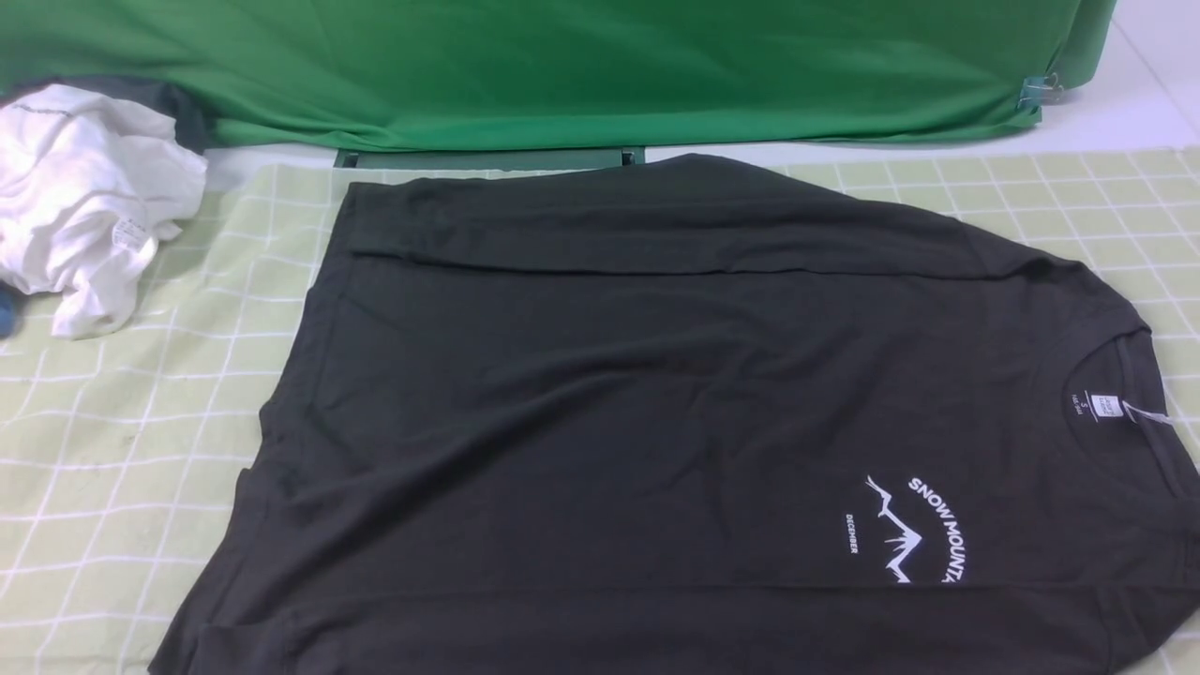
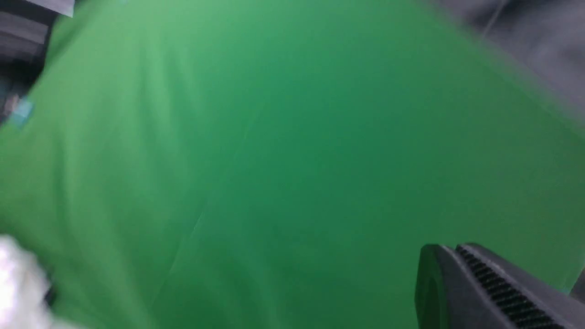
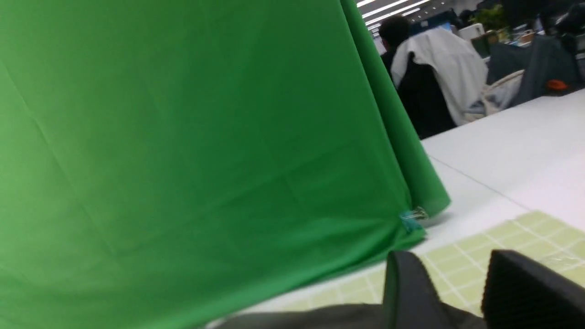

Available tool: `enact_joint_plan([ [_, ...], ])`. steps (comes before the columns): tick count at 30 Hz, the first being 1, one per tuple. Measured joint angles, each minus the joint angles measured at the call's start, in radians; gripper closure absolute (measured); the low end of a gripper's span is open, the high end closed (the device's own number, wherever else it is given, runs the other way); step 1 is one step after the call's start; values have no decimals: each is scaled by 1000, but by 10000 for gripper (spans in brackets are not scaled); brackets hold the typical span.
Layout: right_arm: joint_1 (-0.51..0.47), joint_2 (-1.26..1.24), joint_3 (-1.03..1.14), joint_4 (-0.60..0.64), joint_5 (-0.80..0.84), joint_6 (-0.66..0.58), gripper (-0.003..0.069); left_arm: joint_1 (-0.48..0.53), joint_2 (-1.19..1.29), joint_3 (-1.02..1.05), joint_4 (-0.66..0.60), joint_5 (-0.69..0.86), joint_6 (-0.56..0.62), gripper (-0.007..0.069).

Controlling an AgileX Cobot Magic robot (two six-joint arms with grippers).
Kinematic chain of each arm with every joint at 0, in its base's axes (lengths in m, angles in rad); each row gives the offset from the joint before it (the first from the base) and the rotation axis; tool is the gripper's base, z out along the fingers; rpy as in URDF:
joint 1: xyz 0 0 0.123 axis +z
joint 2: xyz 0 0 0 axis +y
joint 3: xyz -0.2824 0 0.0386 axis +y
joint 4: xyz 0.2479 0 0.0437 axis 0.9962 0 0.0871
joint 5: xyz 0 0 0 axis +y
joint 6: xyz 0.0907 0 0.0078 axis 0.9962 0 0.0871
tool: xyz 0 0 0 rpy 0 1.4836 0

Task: Fold a long-sleeved shirt over a green coffee tablecloth.
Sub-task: 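Grasp the left edge of the dark T-shirt lying flat on the table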

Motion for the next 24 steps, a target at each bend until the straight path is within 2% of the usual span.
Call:
enact_joint_plan([
  [3, 0, 0, 0, 0, -35, 21, 415, 0, 226, -186, -8, 365, 128, 607],
  [4, 0, 0, 0, 0, -46, 21, 415, 0, 267, -210, -20, 421, 160, 607],
  [7, 2, 0, -2, 0, -105, 49, 430, 0, 492, -282, -106, 686, 359, 607],
  [9, 12, 0, -27, 0, -52, 71, 459, 0, 563, -282, -126, 754, 407, 609],
  [10, 25, 3, -83, 0, 22, 71, 499, 0, 628, -274, -134, 813, 439, 614],
  [11, 28, 5, -93, 0, 51, 68, 515, 0, 639, -272, -134, 813, 439, 615],
  [13, 76, 63, -245, 0, 240, -16, 619, -4, 751, -216, -120, 845, 464, 622],
  [14, 101, 94, -296, 0, 285, -54, 635, -11, 777, -190, -104, 843, 464, 622],
  [16, 142, 159, -400, 0, 400, -122, 651, -33, 809, -148, -66, 821, 452, 622],
  [20, 295, 427, -638, 0, 704, -242, 661, -116, 885, -63, 83, 777, 337, 622],
  [23, 393, 570, -700, 0, 804, -296, 662, -141, 934, -53, 156, 732, 290, 622],
  [24, 393, 577, -700, 0, 810, -298, 662, -142, 935, -53, 159, 727, 288, 622],
])
